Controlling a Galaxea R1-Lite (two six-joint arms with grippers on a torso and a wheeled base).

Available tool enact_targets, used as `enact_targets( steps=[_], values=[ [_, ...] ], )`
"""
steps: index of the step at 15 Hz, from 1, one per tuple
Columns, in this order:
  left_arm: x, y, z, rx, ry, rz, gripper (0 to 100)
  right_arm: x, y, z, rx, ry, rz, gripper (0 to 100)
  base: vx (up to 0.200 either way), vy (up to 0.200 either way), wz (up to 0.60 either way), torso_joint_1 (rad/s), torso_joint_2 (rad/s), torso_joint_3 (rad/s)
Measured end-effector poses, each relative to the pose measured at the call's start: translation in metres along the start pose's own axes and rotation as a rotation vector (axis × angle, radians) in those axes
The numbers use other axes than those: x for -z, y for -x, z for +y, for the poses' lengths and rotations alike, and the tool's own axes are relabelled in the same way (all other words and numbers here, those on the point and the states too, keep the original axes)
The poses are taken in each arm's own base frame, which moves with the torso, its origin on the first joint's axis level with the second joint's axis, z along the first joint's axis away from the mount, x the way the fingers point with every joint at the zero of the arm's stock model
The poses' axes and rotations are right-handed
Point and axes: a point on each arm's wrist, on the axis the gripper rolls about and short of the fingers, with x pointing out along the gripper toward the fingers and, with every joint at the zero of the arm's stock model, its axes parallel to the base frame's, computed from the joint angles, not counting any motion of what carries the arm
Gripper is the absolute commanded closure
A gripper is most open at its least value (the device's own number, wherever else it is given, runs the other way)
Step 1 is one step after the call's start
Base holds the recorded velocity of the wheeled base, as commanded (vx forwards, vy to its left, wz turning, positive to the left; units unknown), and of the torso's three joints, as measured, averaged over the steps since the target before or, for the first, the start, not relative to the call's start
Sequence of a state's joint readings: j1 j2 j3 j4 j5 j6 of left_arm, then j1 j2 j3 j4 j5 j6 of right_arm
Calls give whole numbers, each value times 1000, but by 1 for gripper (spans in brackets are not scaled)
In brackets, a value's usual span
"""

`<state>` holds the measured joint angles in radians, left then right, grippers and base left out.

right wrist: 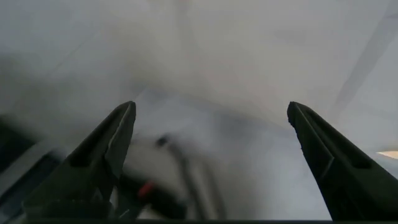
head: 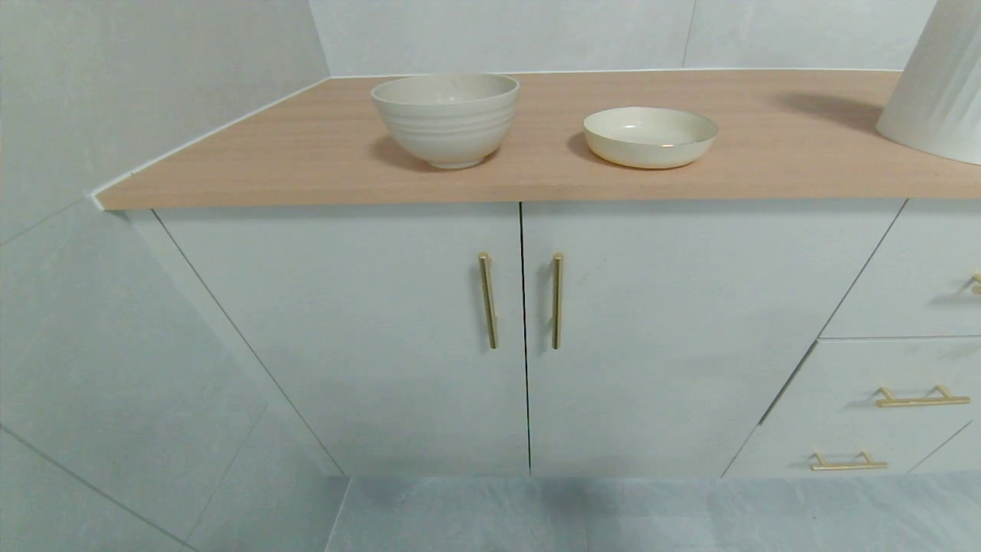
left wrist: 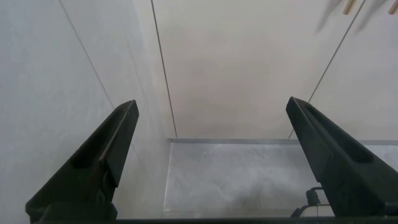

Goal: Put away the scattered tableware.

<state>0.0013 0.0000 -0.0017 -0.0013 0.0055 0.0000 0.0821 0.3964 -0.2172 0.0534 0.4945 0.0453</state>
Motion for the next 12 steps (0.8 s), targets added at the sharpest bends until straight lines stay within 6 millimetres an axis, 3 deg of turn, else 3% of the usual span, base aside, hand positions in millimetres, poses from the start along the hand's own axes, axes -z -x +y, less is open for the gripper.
enact_targets(
  steps=[3,5,8,12],
  values=[
    [0,0,0,0,0,0,0,-40,-42,-12,-159,-40,155,0,0,0,0,0,0,0],
    [0,0,0,0,0,0,0,-68,-87,-18,-230,-29,192,0,0,0,0,0,0,0],
    [0,0,0,0,0,0,0,-107,-164,-22,-262,24,147,0,0,0,0,0,0,0],
    [0,0,0,0,0,0,0,-142,-234,-7,-286,64,78,0,0,0,0,0,0,0]
  ],
)
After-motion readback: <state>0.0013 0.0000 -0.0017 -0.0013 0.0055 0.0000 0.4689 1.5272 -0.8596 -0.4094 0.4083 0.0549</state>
